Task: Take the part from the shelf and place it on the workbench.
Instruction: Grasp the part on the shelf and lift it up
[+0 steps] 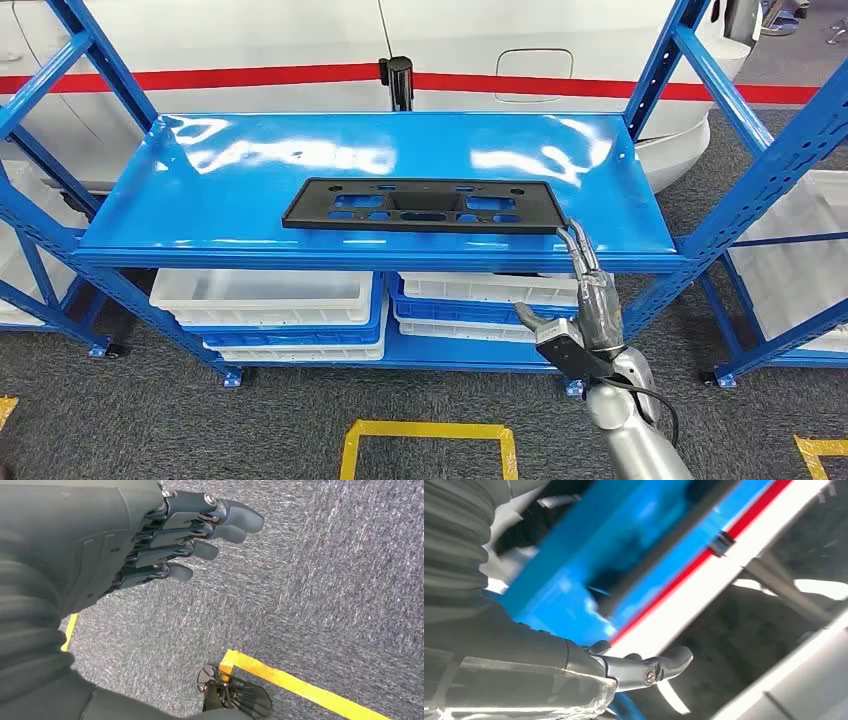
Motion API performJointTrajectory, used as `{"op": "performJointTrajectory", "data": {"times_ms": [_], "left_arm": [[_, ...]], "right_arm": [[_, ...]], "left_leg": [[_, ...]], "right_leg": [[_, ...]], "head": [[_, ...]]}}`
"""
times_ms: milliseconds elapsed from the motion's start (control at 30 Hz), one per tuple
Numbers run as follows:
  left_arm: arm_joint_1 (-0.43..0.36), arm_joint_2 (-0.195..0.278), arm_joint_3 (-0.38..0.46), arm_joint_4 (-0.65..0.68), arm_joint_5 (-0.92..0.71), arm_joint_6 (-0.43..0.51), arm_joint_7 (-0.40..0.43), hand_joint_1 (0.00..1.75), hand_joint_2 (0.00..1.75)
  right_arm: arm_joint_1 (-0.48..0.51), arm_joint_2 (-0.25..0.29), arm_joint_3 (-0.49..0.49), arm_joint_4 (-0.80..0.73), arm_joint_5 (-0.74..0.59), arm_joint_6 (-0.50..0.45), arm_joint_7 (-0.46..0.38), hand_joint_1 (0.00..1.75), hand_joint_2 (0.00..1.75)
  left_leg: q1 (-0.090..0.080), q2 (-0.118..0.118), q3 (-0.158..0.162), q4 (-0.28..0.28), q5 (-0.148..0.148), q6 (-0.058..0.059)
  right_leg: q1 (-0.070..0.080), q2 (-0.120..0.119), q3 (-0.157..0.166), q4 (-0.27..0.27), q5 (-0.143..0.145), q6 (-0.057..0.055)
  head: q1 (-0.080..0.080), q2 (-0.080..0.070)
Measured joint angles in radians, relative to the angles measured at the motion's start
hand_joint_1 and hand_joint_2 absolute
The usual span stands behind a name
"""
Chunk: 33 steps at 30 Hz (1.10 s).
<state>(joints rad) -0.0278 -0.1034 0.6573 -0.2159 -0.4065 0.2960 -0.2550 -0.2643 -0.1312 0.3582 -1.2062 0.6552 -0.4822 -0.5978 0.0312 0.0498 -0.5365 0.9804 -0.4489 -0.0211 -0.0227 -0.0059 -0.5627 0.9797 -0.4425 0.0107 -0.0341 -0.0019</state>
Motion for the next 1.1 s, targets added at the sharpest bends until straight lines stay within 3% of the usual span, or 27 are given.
{"op": "performJointTrajectory", "data": {"times_ms": [200, 433, 833, 1100], "left_arm": [[-0.001, 0.0, 0.001, 0.0, -0.014, -0.002, 0.003, 0.0, 0.0], [-0.003, 0.0, 0.002, 0.0, -0.034, -0.012, 0.002, 0.0, 0.0], [-0.007, 0.0, 0.005, 0.0, -0.063, -0.023, 0.002, 0.0, 0.0], [-0.009, 0.002, 0.018, 0.0, -0.074, -0.02, -0.002, 0.0, 0.0]], "right_arm": [[-0.022, 0.002, 0.067, -0.057, 0.136, 0.018, 0.08, 0.0, 1.75], [-0.129, 0.008, 0.176, -0.041, 0.296, 0.079, 0.204, 0.0, 1.75], [-0.343, 0.075, 0.33, 0.197, 0.414, 0.169, 0.334, 0.0, 1.75], [-0.418, 0.092, 0.37, 0.321, 0.422, 0.17, 0.385, 0.0, 1.75]], "left_leg": [[0.0, 0.0, 0.0, 0.0, 0.0, 0.0], [0.0, 0.0, 0.0, 0.0, 0.001, -0.001], [0.0, -0.001, 0.001, 0.0, 0.003, -0.001], [0.0, -0.001, 0.001, 0.0, 0.003, -0.001]], "right_leg": [[0.0, 0.0, 0.0, 0.0, 0.0, 0.0], [0.0, 0.0, 0.0, 0.0, 0.0, 0.0], [0.0, 0.0, 0.0, 0.001, 0.0, 0.0], [0.0, 0.0, 0.0, 0.001, 0.0, 0.0]], "head": [[0.0, 0.0], [0.0, 0.0], [0.0, 0.0], [0.0, 0.0]]}}
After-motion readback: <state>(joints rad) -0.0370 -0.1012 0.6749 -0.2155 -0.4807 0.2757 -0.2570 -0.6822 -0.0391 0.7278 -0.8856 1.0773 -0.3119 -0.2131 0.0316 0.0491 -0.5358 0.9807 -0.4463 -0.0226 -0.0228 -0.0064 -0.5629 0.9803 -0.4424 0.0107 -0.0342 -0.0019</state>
